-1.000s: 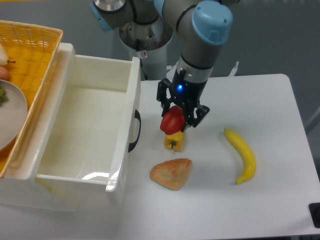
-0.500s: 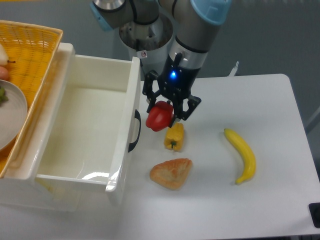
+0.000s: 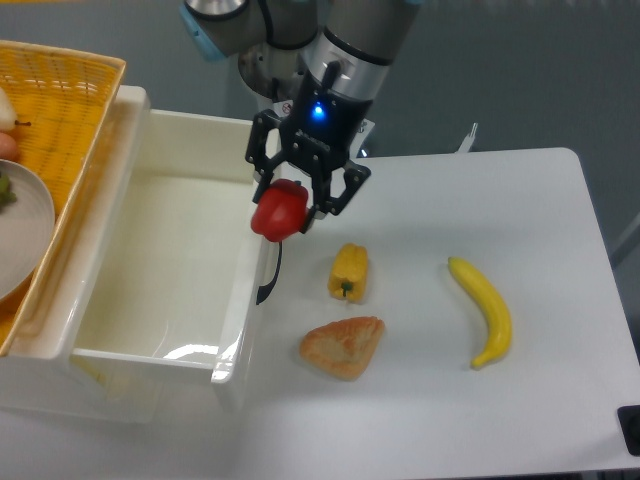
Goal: Place the red pepper in the upper white drawer
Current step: 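Carry the red pepper up and over into the open white drawer, then lower the red pepper inside the drawer toward its floor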
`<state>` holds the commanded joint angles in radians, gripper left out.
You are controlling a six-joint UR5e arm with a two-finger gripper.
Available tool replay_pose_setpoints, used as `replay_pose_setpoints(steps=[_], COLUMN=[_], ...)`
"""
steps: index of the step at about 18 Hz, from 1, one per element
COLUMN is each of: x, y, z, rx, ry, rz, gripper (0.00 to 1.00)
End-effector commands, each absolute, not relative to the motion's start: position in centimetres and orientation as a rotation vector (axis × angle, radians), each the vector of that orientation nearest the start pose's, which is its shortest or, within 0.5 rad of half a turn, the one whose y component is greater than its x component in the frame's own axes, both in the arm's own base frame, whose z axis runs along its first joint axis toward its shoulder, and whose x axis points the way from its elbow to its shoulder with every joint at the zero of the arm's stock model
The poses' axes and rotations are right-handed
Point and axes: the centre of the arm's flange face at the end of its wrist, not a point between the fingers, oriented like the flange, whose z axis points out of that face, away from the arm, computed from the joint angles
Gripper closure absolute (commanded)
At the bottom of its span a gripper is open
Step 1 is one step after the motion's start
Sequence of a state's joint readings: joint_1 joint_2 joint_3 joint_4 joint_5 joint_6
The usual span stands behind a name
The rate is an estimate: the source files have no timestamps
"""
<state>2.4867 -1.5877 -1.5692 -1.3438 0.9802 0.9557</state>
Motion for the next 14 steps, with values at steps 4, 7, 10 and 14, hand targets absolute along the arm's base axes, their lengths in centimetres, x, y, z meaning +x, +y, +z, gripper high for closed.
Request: replay_pose_setpoints(steps=[4,7,10,14], x=[-27.1,-24.9,-24.1,-23.5], y=[47.6,49.0,49.2,49.4], z=[51.7,51.0,50.2,49.7], rx=[-2.553,-2.601,-2.632,-2.658], ry=[0.196,0.275,0.305,0.339], rz=[-0.248,-0.232,-0.223,-0.207], gripper=[0.49,0.49,0.49,0.49])
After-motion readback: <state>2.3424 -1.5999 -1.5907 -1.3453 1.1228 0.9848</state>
